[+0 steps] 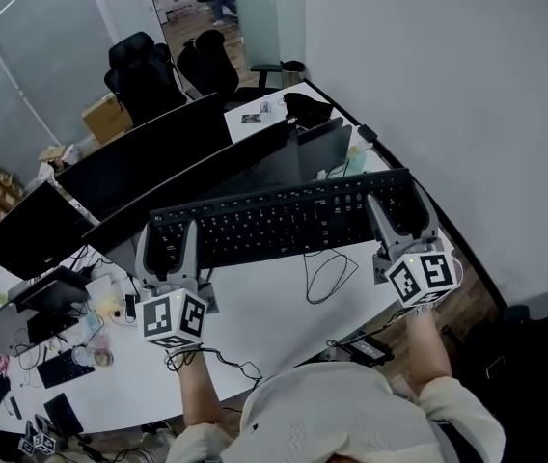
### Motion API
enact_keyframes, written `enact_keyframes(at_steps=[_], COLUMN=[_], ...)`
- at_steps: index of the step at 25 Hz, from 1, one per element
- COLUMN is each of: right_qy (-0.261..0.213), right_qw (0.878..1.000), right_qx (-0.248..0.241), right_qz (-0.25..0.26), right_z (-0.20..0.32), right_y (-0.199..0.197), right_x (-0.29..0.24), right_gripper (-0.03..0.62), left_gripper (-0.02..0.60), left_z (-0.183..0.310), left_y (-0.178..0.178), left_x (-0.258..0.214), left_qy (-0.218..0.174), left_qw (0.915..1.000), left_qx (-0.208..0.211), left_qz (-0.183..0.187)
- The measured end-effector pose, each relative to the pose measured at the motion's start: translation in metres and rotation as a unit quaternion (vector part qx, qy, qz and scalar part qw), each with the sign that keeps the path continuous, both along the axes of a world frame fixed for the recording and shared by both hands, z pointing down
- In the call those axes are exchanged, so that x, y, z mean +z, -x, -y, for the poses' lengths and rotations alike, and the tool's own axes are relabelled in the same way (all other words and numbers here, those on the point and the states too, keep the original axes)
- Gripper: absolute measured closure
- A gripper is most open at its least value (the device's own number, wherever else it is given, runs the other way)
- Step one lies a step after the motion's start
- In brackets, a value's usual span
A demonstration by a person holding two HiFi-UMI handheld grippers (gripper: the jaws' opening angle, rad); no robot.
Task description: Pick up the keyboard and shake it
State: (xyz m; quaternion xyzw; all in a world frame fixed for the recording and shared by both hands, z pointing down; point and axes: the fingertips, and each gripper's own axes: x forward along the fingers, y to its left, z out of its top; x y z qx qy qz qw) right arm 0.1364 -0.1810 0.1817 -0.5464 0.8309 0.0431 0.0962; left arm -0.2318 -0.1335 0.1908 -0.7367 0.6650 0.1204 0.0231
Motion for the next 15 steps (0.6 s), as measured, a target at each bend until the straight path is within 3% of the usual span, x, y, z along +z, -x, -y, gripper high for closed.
enact_keyframes(at_steps=[15], right_qy=[0.107], right_qw=[0.994], right_qx=[0.013], right_qz=[-0.023], right_z=[0.03], right_y=[-0.006], right_x=[0.085], right_gripper=[0.24], left_gripper=[0.25], left_z=[0.036], left_y=[-0.005], left_x=[0.092], left_qy=[0.103], left_qw=[0.9944], left_qx=[0.013], left_qz=[-0.018])
